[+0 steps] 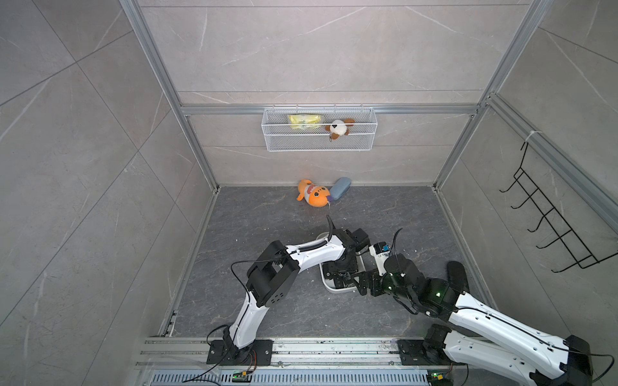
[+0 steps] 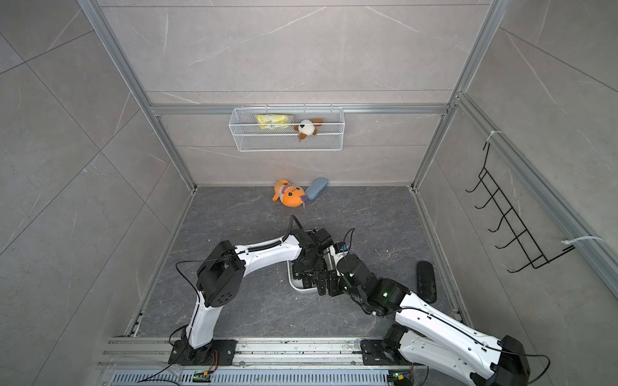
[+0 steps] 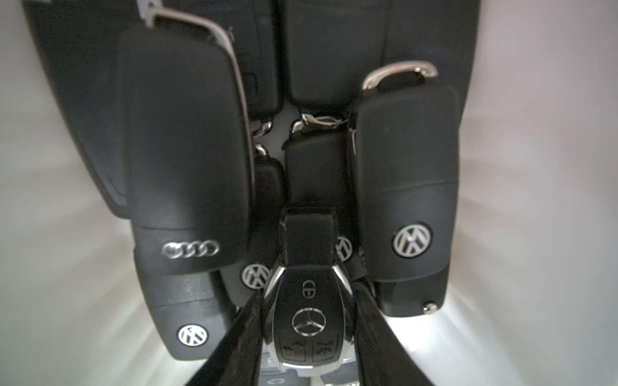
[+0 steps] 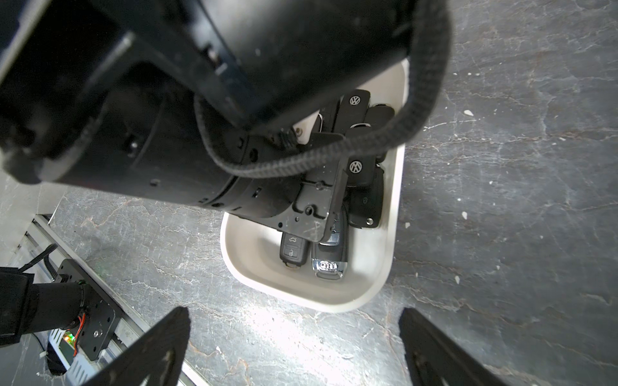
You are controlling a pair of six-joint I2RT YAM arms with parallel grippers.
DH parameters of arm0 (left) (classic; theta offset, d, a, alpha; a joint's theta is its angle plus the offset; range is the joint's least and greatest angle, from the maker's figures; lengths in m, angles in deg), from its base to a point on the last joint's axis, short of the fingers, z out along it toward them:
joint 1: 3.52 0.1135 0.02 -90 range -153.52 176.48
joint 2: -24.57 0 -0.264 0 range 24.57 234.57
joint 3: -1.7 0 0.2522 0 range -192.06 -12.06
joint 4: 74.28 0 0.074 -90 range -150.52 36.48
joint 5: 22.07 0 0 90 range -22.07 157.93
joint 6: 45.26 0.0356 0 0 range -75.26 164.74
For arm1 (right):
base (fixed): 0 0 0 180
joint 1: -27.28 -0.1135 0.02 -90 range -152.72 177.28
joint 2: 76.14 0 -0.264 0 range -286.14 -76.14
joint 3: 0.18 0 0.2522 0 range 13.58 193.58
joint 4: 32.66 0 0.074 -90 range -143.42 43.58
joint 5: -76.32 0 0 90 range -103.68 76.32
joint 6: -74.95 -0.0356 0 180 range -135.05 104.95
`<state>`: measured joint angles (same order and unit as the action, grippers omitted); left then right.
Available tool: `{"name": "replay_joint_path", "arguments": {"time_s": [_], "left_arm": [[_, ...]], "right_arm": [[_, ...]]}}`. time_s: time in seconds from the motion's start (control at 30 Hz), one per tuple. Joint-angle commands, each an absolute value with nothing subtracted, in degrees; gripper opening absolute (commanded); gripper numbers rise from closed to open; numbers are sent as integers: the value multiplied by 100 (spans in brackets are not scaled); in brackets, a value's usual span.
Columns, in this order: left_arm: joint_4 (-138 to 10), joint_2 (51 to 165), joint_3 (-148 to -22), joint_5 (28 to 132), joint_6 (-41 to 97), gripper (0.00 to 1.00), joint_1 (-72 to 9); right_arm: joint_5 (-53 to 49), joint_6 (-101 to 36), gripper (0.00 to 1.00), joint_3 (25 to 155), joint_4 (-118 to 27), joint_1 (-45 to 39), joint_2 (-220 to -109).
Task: Place the car key into the storage box
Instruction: Place the car key in the storage box.
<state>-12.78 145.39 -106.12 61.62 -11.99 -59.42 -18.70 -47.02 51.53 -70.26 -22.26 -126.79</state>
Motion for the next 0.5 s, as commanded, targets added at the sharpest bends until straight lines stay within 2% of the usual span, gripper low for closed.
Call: {"name": "replay_joint_path", "arguments": {"time_s": [0.0, 0.27, 0.47], "left_arm": [[-1141, 14440, -10812, 6221, -1120, 53, -5955], [-969, 13820, -10847, 5975, -919, 61, -5951], [-769, 13067, -10678, 5605, -542, 76, -5648]], "right_arm": [[-1996, -4749, 99, 5144, -7121, -2245, -12729], [-2183, -4616, 100, 5223, -7029, -2246, -12658], [-2978, -4587, 100, 5521, -7056, -2242, -12710]]}}
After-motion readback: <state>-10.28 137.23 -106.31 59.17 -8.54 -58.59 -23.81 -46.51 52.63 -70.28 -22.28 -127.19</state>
